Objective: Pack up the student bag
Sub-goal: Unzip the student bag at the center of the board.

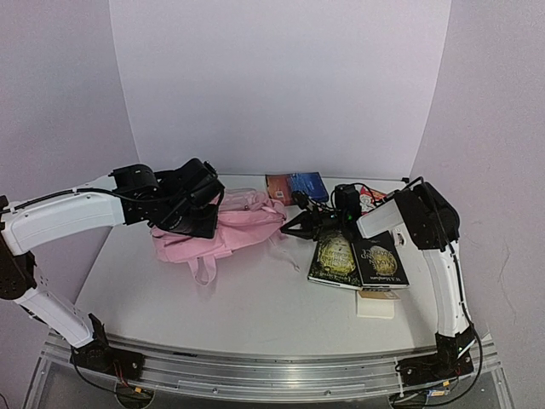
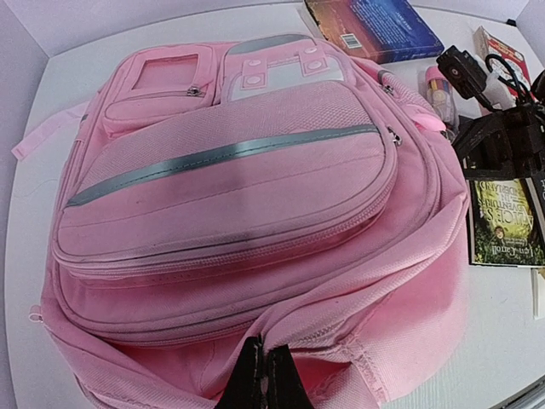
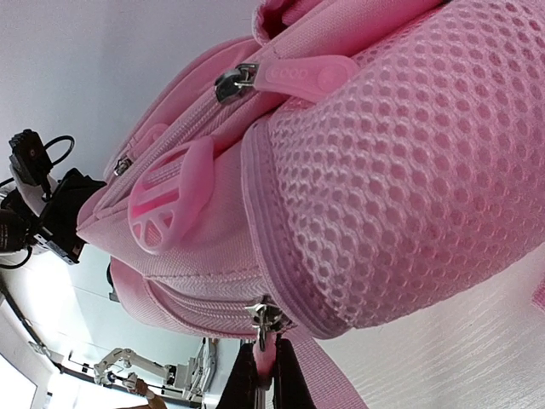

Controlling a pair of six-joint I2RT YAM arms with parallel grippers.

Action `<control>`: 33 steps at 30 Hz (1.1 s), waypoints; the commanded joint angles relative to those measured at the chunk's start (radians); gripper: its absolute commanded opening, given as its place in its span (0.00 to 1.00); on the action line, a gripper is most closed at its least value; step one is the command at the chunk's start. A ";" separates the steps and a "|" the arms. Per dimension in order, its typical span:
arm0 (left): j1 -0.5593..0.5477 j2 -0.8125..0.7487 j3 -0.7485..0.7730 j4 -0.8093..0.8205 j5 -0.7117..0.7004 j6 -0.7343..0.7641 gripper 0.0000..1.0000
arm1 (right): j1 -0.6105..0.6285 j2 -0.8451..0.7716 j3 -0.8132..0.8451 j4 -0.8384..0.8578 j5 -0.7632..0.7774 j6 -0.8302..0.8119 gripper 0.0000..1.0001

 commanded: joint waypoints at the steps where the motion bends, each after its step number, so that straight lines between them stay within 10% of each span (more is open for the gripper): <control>1: 0.011 -0.032 0.063 0.026 -0.111 -0.030 0.00 | 0.005 -0.037 0.011 0.024 0.003 0.004 0.00; 9: 0.011 -0.034 0.022 0.070 -0.048 0.010 0.00 | -0.004 -0.088 -0.012 -0.213 0.056 -0.038 0.00; 17: 0.011 -0.040 -0.080 0.145 0.040 0.027 0.00 | -0.002 -0.285 0.045 -1.165 0.462 -0.479 0.00; 33: 0.009 -0.030 -0.187 0.343 0.180 0.045 0.00 | 0.191 -0.427 0.114 -1.445 0.625 -0.709 0.00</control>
